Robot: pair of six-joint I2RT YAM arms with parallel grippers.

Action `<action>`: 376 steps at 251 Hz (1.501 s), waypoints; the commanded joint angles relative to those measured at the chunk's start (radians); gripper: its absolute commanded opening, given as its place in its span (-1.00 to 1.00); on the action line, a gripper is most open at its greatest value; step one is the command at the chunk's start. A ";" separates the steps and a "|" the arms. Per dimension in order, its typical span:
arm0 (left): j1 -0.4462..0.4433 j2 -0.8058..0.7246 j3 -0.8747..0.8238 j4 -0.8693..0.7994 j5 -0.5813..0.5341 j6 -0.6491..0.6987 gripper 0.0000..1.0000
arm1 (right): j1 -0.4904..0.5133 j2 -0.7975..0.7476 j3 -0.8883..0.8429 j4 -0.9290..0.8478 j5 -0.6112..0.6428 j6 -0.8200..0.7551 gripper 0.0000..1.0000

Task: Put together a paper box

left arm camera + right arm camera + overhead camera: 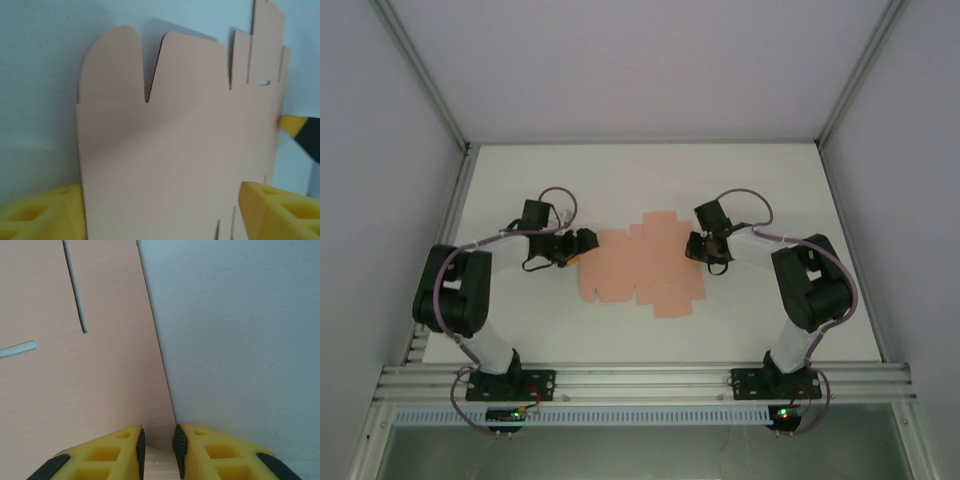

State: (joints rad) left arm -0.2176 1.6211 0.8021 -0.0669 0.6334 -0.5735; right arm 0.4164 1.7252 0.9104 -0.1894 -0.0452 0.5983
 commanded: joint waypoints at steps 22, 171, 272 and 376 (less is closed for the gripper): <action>-0.048 -0.200 -0.071 0.306 0.208 -0.081 0.27 | 0.006 0.024 -0.103 0.015 -0.139 0.011 -0.43; -0.052 -0.297 -0.056 0.452 0.189 -0.143 -1.00 | -0.257 -0.378 -0.250 0.270 -0.574 -0.104 0.30; -0.029 -0.424 -0.019 0.739 0.254 -0.436 -1.00 | -0.369 -0.697 -0.238 0.225 -0.806 -0.133 0.59; -0.029 -0.457 -0.030 0.735 0.230 -0.431 -1.00 | -0.386 -0.703 -0.225 0.398 -0.968 -0.028 -0.44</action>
State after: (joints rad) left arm -0.2432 1.1919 0.7509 0.6544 0.8654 -1.0161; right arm 0.0311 1.0241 0.6682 0.1310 -0.9375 0.5400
